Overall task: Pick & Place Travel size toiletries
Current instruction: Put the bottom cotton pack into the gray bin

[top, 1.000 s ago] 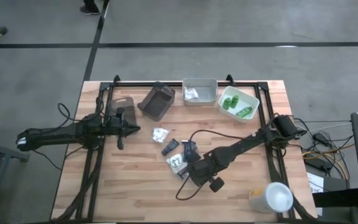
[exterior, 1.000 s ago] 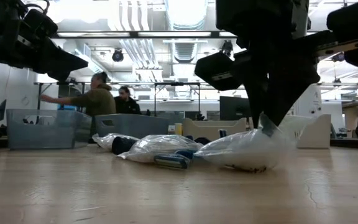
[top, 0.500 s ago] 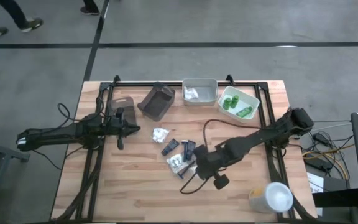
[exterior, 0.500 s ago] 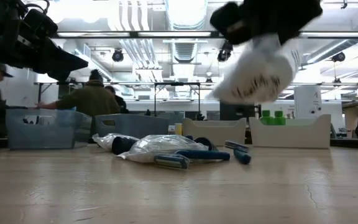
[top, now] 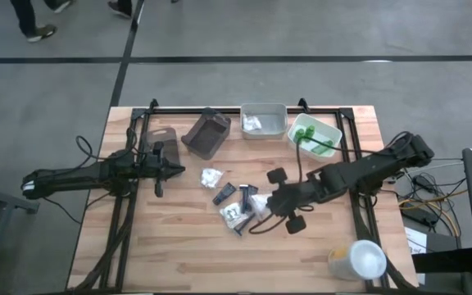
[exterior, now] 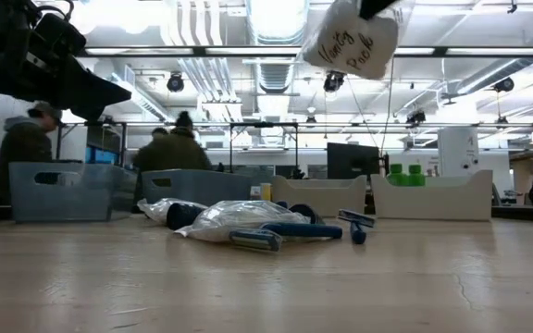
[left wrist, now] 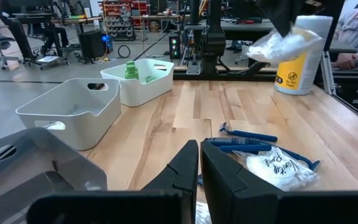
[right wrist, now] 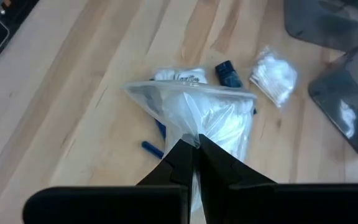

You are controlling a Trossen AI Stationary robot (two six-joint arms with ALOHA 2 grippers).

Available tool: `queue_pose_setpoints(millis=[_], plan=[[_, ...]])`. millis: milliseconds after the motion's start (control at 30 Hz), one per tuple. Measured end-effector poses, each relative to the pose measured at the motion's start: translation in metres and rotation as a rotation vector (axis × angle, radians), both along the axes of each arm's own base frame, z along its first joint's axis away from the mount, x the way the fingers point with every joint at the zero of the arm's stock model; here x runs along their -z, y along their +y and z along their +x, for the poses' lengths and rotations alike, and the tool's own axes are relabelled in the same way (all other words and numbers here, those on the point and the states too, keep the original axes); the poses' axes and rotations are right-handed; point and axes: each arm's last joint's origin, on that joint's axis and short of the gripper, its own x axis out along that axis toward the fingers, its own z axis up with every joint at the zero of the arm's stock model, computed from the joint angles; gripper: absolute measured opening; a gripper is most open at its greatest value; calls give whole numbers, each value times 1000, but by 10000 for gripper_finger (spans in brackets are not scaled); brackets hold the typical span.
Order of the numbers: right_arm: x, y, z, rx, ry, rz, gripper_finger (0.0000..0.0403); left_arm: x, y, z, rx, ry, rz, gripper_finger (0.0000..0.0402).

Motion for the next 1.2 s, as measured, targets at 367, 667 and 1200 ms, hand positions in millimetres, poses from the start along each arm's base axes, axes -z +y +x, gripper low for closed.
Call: queue_pose_setpoints(millis=[367,667,1200], plan=[[1,-19,5,57,8,-5,8,0,0,0,1,0,0,23],[1,-64,14,167,7,-35,8,0,0,0,1,0,0,23],[-6,-168,21,404,-117,-223,8,0,0,0,0,0,0,23]])
